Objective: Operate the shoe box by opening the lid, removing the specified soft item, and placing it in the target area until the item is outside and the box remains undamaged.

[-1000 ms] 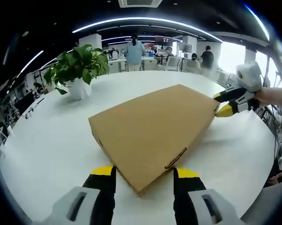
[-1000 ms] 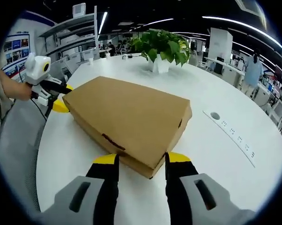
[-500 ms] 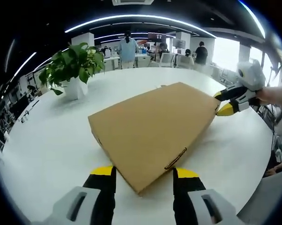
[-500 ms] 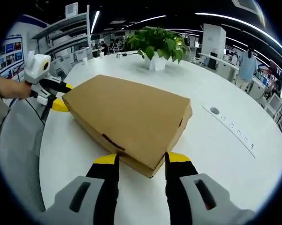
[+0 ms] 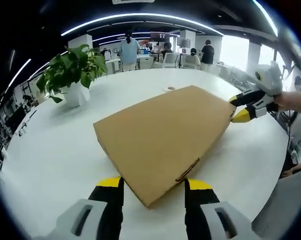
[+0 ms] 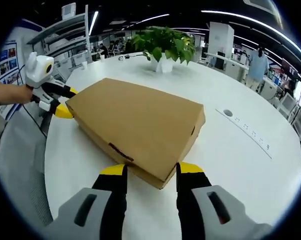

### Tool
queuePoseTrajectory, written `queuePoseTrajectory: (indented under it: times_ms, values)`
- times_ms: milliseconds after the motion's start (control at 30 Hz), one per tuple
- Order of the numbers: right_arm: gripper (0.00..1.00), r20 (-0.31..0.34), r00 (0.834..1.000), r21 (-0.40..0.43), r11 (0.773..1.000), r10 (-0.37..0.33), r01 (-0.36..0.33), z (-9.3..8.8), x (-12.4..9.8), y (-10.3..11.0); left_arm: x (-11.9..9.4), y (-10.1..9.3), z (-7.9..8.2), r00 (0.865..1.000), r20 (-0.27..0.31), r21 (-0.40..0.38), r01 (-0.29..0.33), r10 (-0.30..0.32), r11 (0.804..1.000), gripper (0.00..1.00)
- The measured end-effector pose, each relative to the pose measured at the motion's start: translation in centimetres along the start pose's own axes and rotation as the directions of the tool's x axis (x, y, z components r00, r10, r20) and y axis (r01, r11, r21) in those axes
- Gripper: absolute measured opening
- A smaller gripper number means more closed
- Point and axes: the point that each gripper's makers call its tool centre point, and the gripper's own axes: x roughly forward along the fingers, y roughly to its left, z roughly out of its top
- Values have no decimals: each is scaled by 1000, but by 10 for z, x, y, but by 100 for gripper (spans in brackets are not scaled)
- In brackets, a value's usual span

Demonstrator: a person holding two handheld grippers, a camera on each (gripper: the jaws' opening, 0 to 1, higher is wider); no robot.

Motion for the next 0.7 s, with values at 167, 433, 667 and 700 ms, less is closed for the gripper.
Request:
queuePoseTrajectory:
  times_ms: [167,433,667,700]
  values:
    - [34,-3,1000,15,1000,-19,19,-1,-1,7,-2,5,-2,1000,-17,22,24,-23,999,48]
    - [34,-7,998,44,997,-56,56,-3,-3,19,-4,10,-5,998,-30,53,53,-51,997,48]
    - [34,-10,996,72,993,-92,93,-6,-5,32,-6,16,-7,996,-40,81,82,-79,993,48]
    - [34,-10,995,77,992,-98,98,-6,-6,33,-7,17,-8,996,-40,86,89,-85,992,48]
